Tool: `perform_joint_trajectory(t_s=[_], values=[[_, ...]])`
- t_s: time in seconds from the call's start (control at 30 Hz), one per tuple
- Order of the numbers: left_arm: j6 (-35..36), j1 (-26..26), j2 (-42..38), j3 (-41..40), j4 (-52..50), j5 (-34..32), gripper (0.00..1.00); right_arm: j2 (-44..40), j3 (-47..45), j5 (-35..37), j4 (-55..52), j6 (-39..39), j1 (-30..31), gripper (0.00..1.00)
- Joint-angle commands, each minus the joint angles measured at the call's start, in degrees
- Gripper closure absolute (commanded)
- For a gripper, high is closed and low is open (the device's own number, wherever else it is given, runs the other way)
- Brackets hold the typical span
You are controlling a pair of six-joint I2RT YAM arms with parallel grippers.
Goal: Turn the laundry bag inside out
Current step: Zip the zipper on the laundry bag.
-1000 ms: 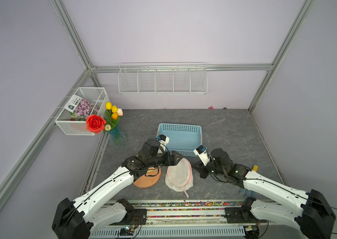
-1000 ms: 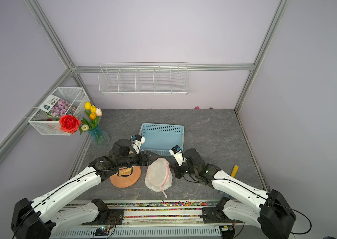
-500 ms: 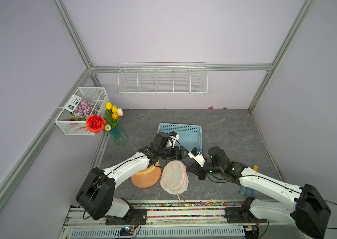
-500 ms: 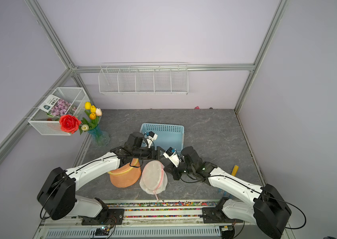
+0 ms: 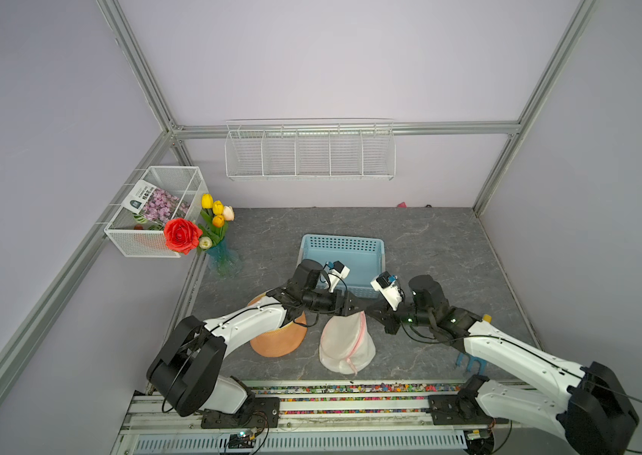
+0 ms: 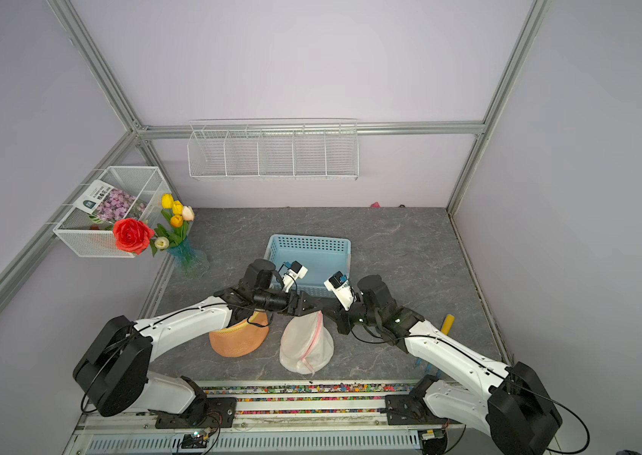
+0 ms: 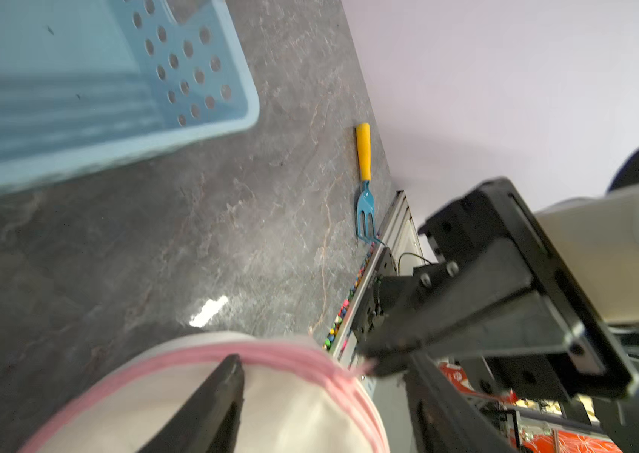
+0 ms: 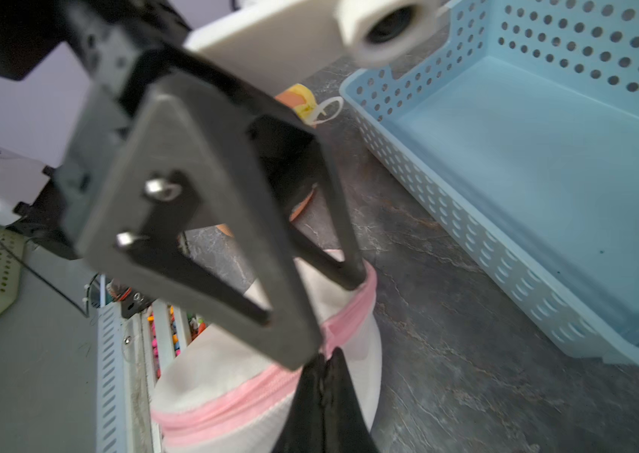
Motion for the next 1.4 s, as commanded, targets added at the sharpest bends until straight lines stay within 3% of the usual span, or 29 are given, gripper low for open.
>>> perform_joint_trajectory(t_s=[0.0,0.33,0.5,0.63,0.8,0.87,0.97,1.1,1.37], values=[[0.2,-1.5,-2.3,-1.2,0.0,0.5,0.36,-0.2,-1.1,2.5,2.4,1.4,-0.7,1.0],[2.4,-5.6,-3.7,0.8,-6.3,-8.4,0.44,-1.6,-2.4,0.6,2.8,2.2,-2.1,1.0],[2.1,-5.6,-11.8,1.6,-12.7,-28.8,0.21,-1.3,-2.5,-2.0,2.9,1.9,-2.3,1.0],[-4.1,-3.9,-11.3,1.2,-12.3,-32.0,0.22,-0.4,-1.8,-2.5,3.1,2.0,-2.3,1.0],[-1.1,-4.0,-3.0,11.2,-24.2,-31.8,0.21,0.2,-0.6,-4.0,2.2,1.4,-2.3,1.0],[-1.4,-2.0,1.0,15.2,-29.0,-29.1,0.25,0.3,-0.2,-5.0,1.2,0.5,-2.3,1.0],[-4.3,0.3,3.8,19.5,-34.7,-27.3,0.25,0.3,0.2,-6.2,0.2,-0.9,-2.3,1.0],[-8.4,2.9,8.9,25.2,-44.0,-20.0,0.27,2.1,2.0,-7.1,-2.2,-2.8,-2.1,1.0],[-24.4,3.9,8.4,19.0,-38.4,-9.9,0.35,1.8,2.6,-3.5,-4.4,-4.0,-0.6,1.0]])
